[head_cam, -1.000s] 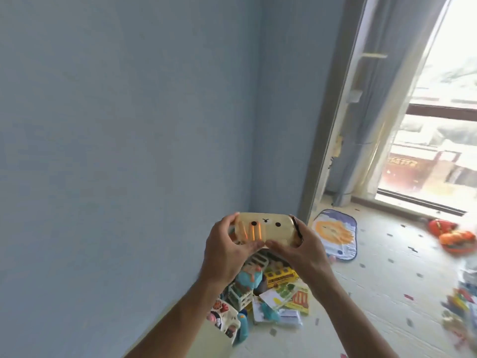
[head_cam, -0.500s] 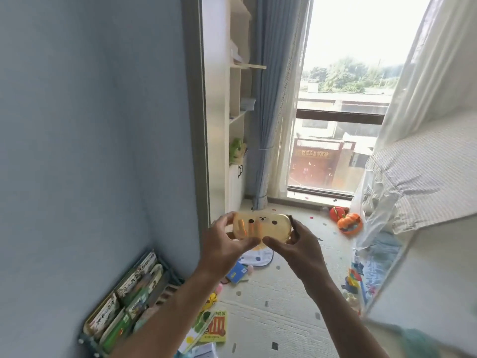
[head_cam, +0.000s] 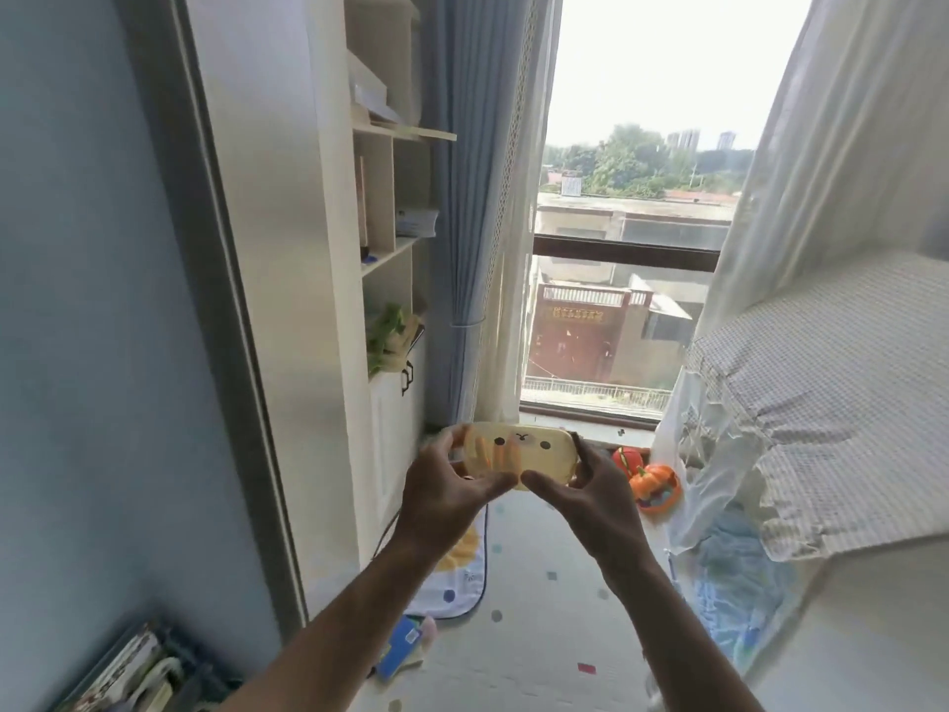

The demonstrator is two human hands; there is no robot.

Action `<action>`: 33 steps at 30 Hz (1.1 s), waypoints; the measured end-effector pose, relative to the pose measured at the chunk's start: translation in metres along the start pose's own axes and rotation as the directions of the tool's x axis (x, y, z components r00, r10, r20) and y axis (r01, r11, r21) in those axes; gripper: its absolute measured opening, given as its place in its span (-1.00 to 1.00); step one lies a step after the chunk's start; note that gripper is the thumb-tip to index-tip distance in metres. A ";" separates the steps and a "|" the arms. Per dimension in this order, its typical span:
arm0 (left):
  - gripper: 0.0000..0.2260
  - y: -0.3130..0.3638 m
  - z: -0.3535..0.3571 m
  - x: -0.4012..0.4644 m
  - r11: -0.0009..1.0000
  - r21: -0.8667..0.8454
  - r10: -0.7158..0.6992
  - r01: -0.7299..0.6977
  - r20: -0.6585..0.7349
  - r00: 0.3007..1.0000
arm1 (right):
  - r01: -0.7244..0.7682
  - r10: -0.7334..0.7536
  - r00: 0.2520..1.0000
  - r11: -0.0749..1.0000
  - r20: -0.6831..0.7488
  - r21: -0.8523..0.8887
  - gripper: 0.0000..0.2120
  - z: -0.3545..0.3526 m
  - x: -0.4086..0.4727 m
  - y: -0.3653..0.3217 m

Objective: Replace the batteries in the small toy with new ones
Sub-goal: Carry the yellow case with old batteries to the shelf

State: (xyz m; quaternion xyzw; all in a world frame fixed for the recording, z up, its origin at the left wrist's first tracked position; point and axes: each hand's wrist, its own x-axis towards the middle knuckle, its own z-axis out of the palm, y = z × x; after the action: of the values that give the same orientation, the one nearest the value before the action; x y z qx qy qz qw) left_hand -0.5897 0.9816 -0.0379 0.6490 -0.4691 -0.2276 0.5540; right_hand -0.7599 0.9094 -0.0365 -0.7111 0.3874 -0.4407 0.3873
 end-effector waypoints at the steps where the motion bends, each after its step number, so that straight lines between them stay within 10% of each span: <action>1: -0.21 -0.004 0.008 0.027 1.000 0.001 0.001 -0.001 -0.003 1.000 | -0.001 0.001 1.000 1.000 -0.001 -0.001 -0.48 0.001 0.027 0.010; 6: -0.19 -0.016 0.041 0.157 1.000 -0.003 -0.006 0.006 -0.007 1.000 | 0.007 -0.007 1.000 1.000 -0.016 -0.016 -0.24 0.003 0.155 0.052; 17: -0.24 -0.054 0.120 0.423 0.995 0.092 -0.023 0.040 -0.173 0.985 | 0.040 -0.048 0.988 0.997 0.145 0.061 -0.66 0.017 0.445 0.140; 33: -0.28 -0.124 0.131 0.787 0.983 0.097 -0.076 0.154 -0.553 0.830 | 0.128 -0.189 0.879 0.978 0.438 0.165 -0.68 0.146 0.859 0.220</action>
State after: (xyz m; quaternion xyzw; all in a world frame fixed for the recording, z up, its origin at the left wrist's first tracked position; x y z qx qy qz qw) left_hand -0.2932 0.2309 -0.0138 0.7505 -0.2660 -0.0331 0.6041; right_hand -0.4032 0.0858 0.0022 -0.7964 0.1975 -0.3182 0.4749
